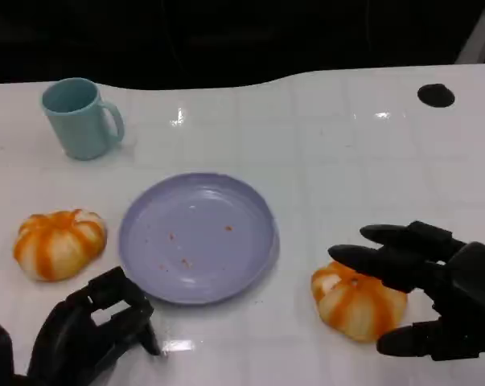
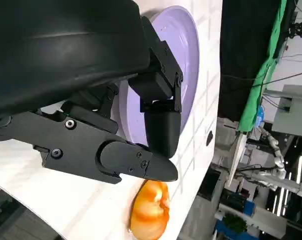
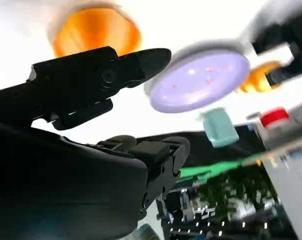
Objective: Grasp the bread from the table and place it into the plate.
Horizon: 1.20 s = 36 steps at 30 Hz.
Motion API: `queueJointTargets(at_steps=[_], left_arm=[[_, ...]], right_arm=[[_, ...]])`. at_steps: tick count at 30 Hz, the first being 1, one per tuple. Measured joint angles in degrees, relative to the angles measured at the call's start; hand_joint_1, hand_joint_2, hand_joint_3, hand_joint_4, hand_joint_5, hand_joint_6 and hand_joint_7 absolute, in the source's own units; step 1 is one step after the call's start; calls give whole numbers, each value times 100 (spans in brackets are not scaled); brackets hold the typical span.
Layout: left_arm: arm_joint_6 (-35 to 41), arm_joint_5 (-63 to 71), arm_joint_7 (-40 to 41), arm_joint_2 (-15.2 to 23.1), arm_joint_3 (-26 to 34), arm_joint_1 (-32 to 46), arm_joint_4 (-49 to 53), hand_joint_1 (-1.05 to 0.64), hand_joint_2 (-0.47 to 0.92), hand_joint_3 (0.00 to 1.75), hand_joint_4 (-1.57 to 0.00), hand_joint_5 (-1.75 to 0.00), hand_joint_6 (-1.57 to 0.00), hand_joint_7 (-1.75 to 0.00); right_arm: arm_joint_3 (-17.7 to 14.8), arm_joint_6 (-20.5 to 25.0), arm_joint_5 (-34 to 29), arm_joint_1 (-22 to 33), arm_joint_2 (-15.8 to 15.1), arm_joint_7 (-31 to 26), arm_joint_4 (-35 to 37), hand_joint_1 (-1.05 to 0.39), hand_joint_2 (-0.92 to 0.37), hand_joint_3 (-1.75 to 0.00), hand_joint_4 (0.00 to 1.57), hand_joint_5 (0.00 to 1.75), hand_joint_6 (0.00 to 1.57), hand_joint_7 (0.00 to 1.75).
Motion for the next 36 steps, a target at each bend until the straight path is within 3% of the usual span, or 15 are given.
queueJointTargets(at_steps=[15, 27, 36], left_arm=[[10, 7, 48, -2, -6, -11, -2, -59, 92, 8, -76, -169, -70, -141], [10, 5, 50, -7, -5, -7, -17, -60, 92, 7, -76, -170, -70, -142], [54, 4, 65, -11, -7, 23, -94, -58, 92, 7, -75, -171, -69, -143]], right_arm=[[743, 903, -1392, -294, -282, -118, -217, -55, -84, 0, 10, 18, 27, 2], [1398, 1264, -2178, -1005, -328, -780, 741, -54, -83, 0, 13, 18, 31, 1], [1780, 1521, -2258, -1418, -435, -854, 1286, -55, -86, -1, 12, 14, 29, 0]])
